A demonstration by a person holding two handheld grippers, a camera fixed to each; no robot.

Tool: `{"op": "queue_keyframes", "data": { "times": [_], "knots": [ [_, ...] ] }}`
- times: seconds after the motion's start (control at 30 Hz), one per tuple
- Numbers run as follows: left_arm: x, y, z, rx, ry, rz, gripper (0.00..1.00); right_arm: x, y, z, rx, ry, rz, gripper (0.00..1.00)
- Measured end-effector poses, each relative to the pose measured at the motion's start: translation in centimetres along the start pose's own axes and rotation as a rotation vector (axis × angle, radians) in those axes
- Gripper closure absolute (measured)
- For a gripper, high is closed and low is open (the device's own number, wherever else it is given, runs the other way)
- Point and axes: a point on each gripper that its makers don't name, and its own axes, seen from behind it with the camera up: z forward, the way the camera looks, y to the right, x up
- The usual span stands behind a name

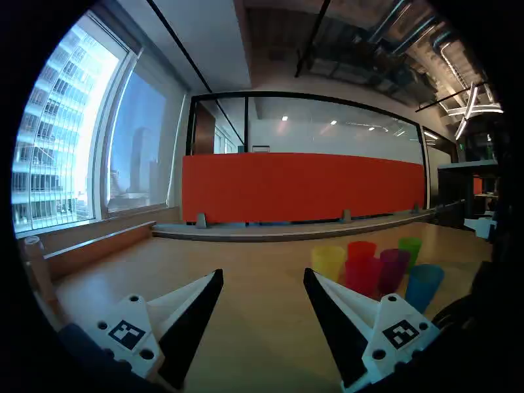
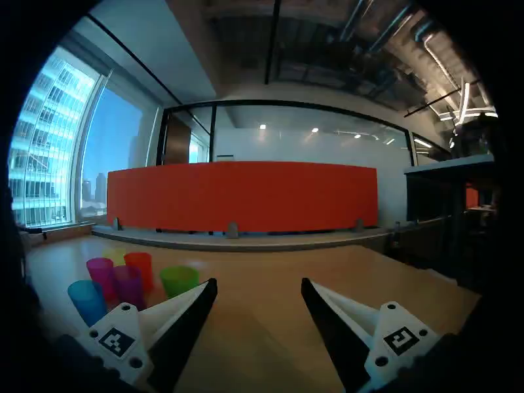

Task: Pour water

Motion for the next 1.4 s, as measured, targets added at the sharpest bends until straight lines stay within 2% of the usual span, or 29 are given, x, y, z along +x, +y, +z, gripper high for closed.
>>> {"op": "queue_keyframes", "data": {
  "times": [0.2,0.4,0.5,0.8,0.97,1.4],
  "knots": [
    [0.0,0.0,0.0,0.002,0.001,-0.001,0.09,0.0,0.5,0.3,-0.012,0.000,-0.001,0.01],
    [-0.2,-0.4,0.0,0.021,-0.024,0.006,0.09,0.0,0.7,0.7,-0.015,-0.012,-0.002,0.01],
    [0.4,-0.5,0.0,0.032,-0.030,0.010,0.09,0.7,0.7,0.7,-0.008,-0.020,-0.005,0.01],
    [4.6,-1.0,1.0,0.030,-0.023,-0.021,0.09,5.0,0.6,1.1,0.030,-0.042,-0.015,0.01],
    [7.6,-1.3,1.7,0.026,-0.018,-0.013,0.09,7.7,0.1,1.5,0.059,-0.055,-0.036,0.01],
    [15.7,-0.6,3.2,-0.033,-0.011,0.006,0.09,15.3,-1.3,2.1,0.141,-0.062,-0.042,0.01]
  ]
}}
